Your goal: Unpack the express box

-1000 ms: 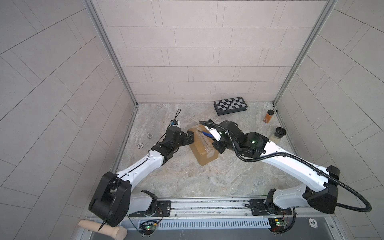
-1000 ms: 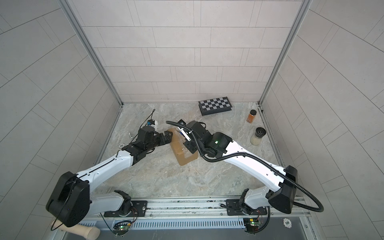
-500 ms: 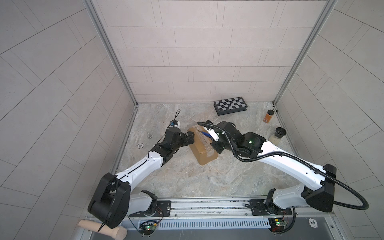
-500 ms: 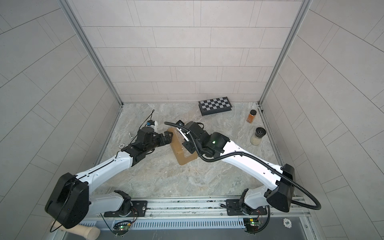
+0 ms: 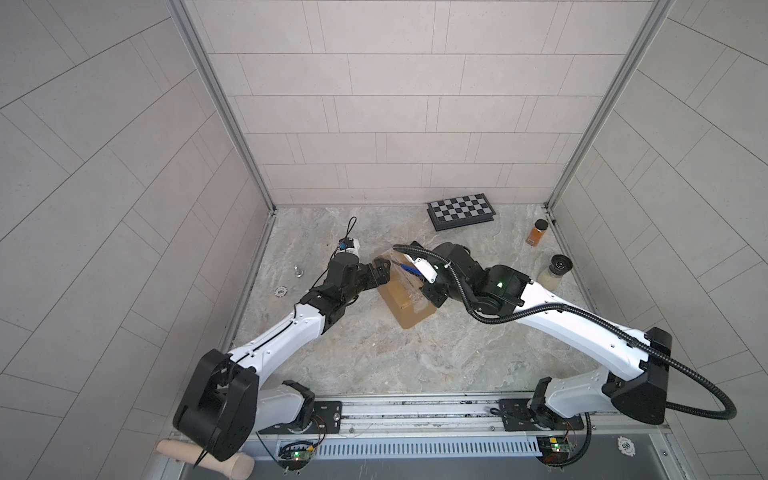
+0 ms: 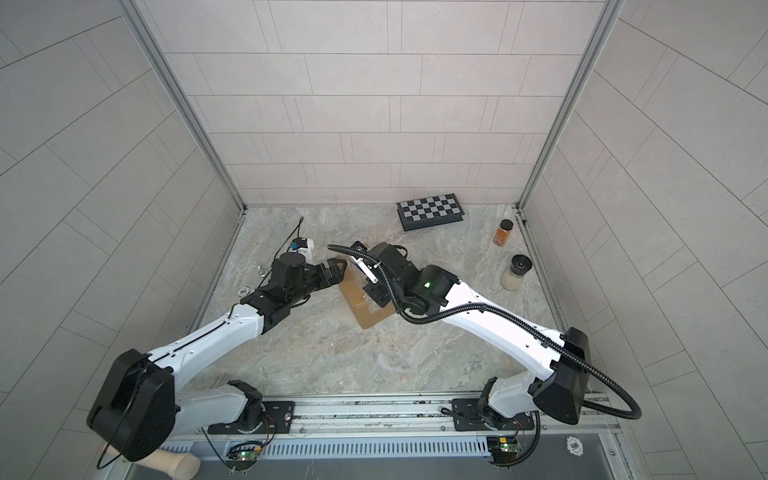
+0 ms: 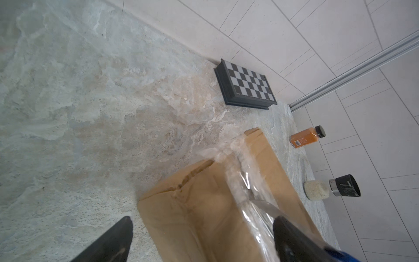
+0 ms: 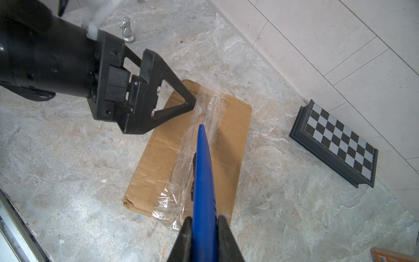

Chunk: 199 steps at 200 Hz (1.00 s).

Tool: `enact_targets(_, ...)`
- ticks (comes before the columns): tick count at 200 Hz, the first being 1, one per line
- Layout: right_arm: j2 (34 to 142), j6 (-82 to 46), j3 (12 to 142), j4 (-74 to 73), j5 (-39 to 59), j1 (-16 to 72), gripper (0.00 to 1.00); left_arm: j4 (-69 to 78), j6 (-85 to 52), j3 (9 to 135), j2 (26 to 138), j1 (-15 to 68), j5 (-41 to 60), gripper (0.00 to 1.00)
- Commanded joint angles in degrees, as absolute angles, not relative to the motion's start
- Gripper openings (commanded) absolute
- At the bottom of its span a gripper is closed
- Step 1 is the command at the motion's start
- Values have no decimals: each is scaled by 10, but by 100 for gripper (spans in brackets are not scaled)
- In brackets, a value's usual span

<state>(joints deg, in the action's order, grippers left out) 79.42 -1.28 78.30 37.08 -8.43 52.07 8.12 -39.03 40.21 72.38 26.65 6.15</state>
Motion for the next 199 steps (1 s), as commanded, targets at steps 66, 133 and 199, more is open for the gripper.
enact_targets(66,749,-12,781,400,-126,522,0,25,-449,423,788,268,29,94)
enact_targets(133,757,-20,773,396,-113,525,0,26,-452,419,787,269,28,94)
enact_targets(199,769,-23,769,386,-106,529,0,36,-454,415,788,268,33,94)
